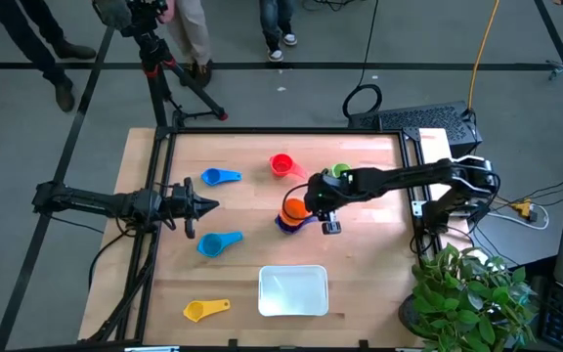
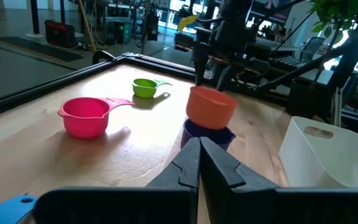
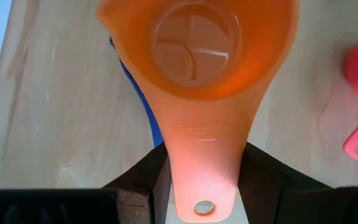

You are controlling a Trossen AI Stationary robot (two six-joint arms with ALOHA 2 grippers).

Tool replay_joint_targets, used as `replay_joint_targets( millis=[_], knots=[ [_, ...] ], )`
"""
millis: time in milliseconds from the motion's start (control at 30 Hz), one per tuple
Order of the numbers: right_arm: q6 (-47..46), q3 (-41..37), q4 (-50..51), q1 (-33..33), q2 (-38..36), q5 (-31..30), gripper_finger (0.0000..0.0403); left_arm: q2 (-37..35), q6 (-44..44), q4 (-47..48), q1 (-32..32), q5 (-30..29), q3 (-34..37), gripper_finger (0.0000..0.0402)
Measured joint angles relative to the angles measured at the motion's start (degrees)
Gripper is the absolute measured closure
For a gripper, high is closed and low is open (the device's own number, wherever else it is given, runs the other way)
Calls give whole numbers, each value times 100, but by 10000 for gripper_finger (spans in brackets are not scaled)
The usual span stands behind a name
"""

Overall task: Nest measuring cups in basket
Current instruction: Stack the orange measuring cup on the dark blue measuring cup

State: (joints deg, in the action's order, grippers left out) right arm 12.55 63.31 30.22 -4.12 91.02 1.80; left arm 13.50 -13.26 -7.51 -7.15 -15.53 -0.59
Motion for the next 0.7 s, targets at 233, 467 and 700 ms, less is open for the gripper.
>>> replay_joint_targets(
  millis=[233, 467, 700],
  knots=[
    [-103, 0, -63, 0, 338, 130, 267, -1, -9, 4, 0, 0, 0, 389],
    [-135, -2, -87, 2, 330, 153, 255, 0, -57, 9, -1, 0, -1, 389],
    [-275, -3, -68, 7, 315, 593, 214, 0, -37, 9, 1, 0, -1, 389]
  ],
)
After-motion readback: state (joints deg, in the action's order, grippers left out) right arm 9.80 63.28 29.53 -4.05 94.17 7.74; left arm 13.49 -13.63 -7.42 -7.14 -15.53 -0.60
